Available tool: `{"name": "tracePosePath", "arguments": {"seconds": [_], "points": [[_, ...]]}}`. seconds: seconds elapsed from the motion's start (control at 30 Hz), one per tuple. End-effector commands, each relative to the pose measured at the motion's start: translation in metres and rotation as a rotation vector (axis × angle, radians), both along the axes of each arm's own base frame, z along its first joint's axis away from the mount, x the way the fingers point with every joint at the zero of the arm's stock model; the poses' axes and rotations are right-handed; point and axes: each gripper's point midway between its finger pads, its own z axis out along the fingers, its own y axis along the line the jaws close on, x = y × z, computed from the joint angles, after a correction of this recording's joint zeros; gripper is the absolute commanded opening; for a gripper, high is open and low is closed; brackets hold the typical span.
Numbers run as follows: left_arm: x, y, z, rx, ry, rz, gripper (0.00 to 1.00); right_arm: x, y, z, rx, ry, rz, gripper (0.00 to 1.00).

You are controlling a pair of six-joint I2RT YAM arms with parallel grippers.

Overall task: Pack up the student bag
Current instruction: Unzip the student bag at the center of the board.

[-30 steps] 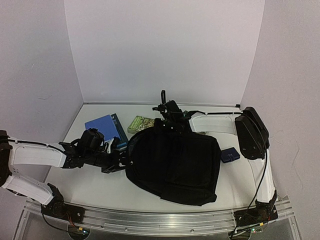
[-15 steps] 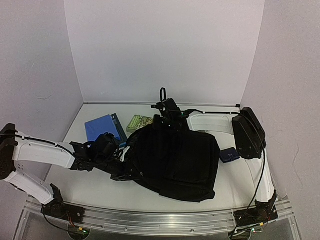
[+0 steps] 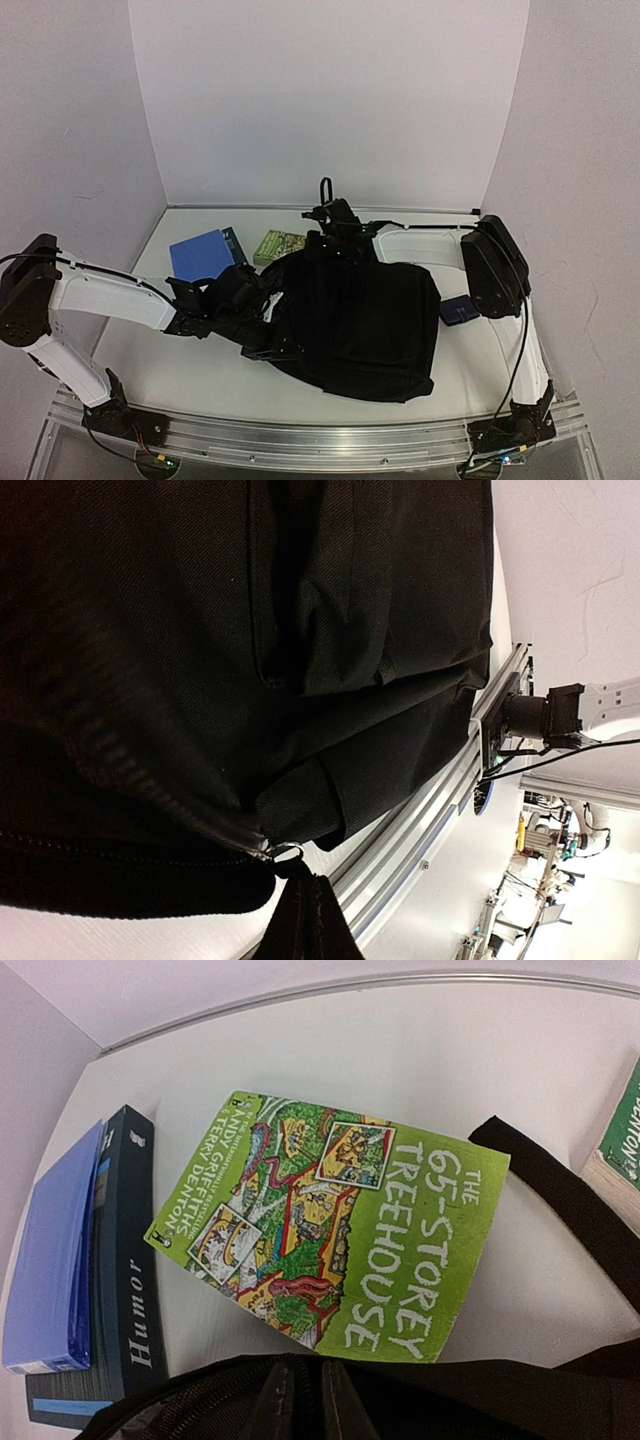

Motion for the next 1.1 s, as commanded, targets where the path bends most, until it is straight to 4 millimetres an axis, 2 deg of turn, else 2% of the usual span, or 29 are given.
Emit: {"name": "tracePosePath", "arguments": {"seconds": [0.0,0.1,0.3,0.4,0.53,0.63,0.7,0.9,1.07], "points": [[0.005,-0.015,0.019,-0.038,-0.041,-0.018,0.06,0.009,0.0,0.054,0.095,-0.098,0.004,0.19],[-0.004,-0.014,0.013,-0.006,-0.031,-0.051,0.11,0.004,-0.005,0.069,0.101,-0.112,0.013,0.23],[-0.015,0.004,0.017,0.023,-0.026,-0.027,0.34,-0.019,-0.019,0.101,0.128,-0.126,0.047,0.39],[-0.017,0.019,0.023,0.052,-0.035,0.005,0.46,-0.037,-0.026,0.116,0.151,-0.122,0.084,0.47],[-0.019,0.036,0.035,0.07,-0.049,0.039,0.63,-0.069,-0.033,0.119,0.185,-0.073,0.152,0.54],[-0.011,0.051,0.042,0.112,-0.076,0.096,0.71,-0.101,-0.032,0.111,0.216,-0.005,0.227,0.57],[0.003,0.064,0.044,0.141,-0.079,0.156,0.73,-0.133,-0.019,0.103,0.241,0.049,0.327,0.58],[0.05,0.088,0.05,0.093,-0.078,0.34,0.81,-0.232,0.018,0.053,0.234,0.206,0.614,0.59],[0.066,0.079,0.059,0.016,-0.116,0.357,0.86,-0.276,0.03,0.027,0.243,0.264,0.755,0.61]]}}
